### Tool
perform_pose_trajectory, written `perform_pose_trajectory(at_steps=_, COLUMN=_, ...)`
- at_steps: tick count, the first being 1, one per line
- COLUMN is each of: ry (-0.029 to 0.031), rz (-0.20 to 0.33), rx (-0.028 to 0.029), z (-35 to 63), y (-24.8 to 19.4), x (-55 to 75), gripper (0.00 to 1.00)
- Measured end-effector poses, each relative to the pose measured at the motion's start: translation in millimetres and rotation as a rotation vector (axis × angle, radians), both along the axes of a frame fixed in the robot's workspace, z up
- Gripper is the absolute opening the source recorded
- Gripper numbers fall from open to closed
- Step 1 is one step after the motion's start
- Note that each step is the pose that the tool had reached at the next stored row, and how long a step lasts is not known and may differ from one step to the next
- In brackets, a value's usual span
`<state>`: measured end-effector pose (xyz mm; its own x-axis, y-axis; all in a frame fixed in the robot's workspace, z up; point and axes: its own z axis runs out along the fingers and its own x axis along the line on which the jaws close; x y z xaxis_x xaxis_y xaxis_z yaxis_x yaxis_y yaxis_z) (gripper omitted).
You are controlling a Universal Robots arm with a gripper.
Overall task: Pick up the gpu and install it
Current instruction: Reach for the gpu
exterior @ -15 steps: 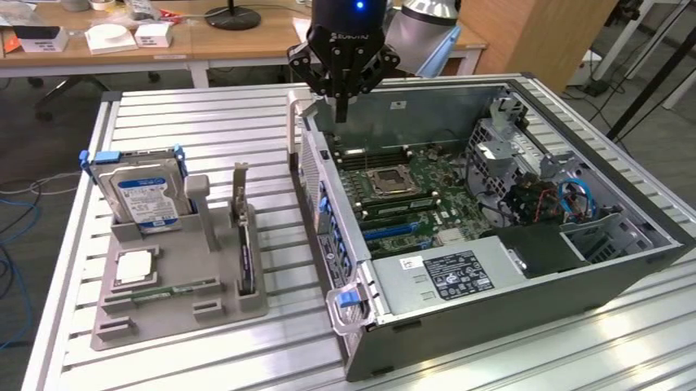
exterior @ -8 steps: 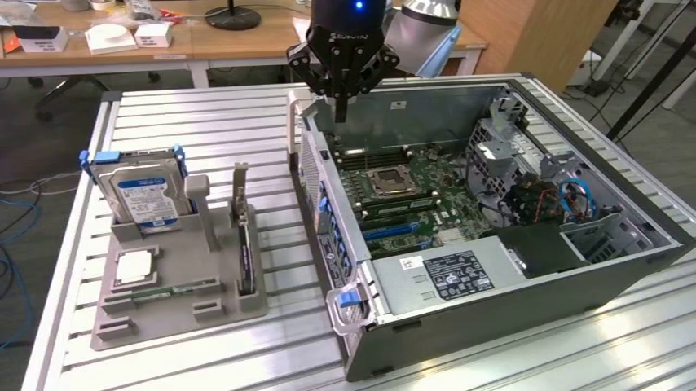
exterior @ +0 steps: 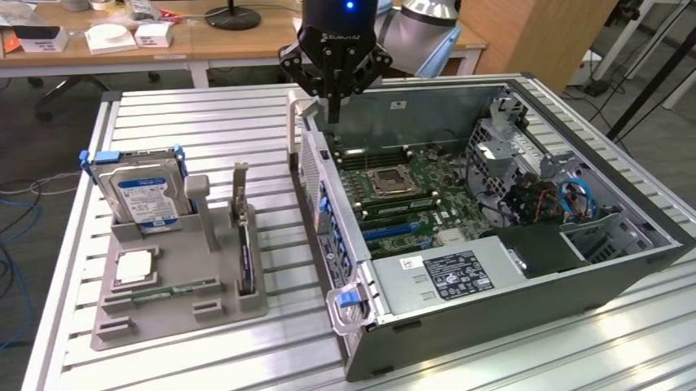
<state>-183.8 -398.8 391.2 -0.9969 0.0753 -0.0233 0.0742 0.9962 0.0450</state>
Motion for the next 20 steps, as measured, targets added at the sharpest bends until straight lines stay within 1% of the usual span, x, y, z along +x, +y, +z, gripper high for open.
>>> perform_pose_trajectory(at_steps=5, ry=-0.0001, rz=0.000, rx=0.0002, z=-0.2, y=0.0, x=-5.1, gripper=0.11)
perform_pose_trajectory(at_steps=20, ry=-0.0001, rz=0.000, rx=0.0001, z=-0.5, y=0.0, x=-15.0, gripper=0.11)
